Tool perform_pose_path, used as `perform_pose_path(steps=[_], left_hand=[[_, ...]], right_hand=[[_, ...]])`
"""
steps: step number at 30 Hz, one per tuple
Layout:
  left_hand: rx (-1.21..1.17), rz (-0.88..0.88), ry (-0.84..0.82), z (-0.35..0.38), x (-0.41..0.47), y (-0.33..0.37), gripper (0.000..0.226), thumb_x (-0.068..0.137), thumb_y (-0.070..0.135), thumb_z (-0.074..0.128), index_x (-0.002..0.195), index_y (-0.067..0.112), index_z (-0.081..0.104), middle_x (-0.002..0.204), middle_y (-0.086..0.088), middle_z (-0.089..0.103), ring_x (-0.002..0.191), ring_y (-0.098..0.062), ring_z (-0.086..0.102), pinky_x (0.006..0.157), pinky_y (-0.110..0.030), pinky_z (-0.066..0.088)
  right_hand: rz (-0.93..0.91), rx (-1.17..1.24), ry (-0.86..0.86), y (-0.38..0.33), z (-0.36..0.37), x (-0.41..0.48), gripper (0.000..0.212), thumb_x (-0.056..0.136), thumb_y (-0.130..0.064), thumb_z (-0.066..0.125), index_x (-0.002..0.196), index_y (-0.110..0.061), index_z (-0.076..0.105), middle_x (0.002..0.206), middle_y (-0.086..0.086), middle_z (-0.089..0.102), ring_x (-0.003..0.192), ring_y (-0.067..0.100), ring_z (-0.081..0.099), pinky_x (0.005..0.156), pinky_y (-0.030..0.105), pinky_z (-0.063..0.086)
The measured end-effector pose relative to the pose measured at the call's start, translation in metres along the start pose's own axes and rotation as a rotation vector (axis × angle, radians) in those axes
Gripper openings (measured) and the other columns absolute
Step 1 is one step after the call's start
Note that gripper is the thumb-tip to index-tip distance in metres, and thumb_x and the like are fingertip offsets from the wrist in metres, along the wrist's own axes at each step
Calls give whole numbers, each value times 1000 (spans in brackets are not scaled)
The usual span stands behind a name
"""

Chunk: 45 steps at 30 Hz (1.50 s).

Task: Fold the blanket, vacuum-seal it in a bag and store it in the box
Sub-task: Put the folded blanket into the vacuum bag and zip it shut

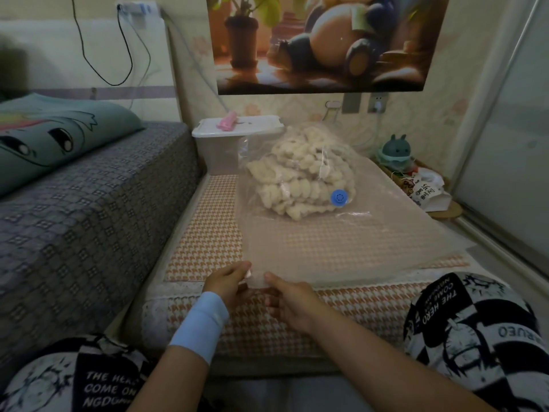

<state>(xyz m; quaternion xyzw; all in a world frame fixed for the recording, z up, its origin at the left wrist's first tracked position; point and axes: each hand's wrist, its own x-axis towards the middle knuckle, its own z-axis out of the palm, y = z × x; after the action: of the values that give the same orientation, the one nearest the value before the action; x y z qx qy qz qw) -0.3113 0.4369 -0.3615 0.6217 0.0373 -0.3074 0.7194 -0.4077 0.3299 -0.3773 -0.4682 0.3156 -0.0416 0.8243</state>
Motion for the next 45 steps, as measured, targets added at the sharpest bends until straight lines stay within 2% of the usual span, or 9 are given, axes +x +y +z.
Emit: perform_pose_path(steps=[2,4,7,12,16,21,26,34,45], left_hand=[[-78,-6,46,-6,-1,1,9,92,12,61,96,4,66,94,-14,66,76,-25,65,54,-26,58],[-134,2,77,-8,-3,3,9,92,8,61,94,1,65,82,-13,68,64,-19,67,50,-21,56],[-132,-17,0,-4,-9,6,7,90,-2,59,93,-7,63,97,-18,65,77,-21,64,57,-20,58],[-167,-62,-143,1,-20,4,26,92,-6,53,118,-9,55,104,-19,64,89,-25,64,62,-23,59],[-84,-51,-160,-1,-25,7,19,92,-3,56,110,-5,59,100,-19,67,87,-24,65,67,-25,59],[-3,-1,-136,1,-30,9,19,89,-4,59,108,-7,62,98,-19,68,86,-25,65,68,-25,58],[-44,18,-124,3,-29,8,19,89,-2,61,107,-9,63,93,-18,69,83,-25,67,66,-24,59],[-69,23,-105,6,-26,5,24,89,-3,60,111,-12,60,94,-21,68,81,-25,66,66,-25,59],[128,46,-103,3,-29,5,22,87,-4,63,107,-12,63,90,-23,68,77,-25,68,56,-22,57]], right_hand=[[-21,3,-21,-3,2,-2,17,85,-11,76,97,-1,70,73,8,68,50,14,58,44,26,50],[-33,20,8,-6,3,0,15,81,-3,77,94,-1,69,70,8,67,48,13,56,44,26,50],[-60,58,41,-12,6,1,15,82,0,76,94,-3,68,68,7,64,47,11,55,44,26,50],[-143,18,75,-19,8,-3,11,84,-2,75,92,3,68,67,8,66,47,13,58,44,27,54],[-101,-124,3,-22,3,-4,23,89,-15,74,102,3,69,78,9,69,53,13,60,51,31,58],[-88,-160,-96,-25,-2,-3,28,87,-12,75,107,6,70,76,8,66,57,14,61,56,33,59],[-113,-121,-67,-24,0,4,34,92,-11,69,115,12,63,83,12,66,60,16,65,52,32,57],[-151,-127,-61,-19,2,6,20,92,-7,66,104,9,67,79,13,67,57,16,64,59,37,61],[-130,-188,-17,-16,1,4,28,90,-8,70,108,13,64,79,14,65,58,16,65,63,39,61]])
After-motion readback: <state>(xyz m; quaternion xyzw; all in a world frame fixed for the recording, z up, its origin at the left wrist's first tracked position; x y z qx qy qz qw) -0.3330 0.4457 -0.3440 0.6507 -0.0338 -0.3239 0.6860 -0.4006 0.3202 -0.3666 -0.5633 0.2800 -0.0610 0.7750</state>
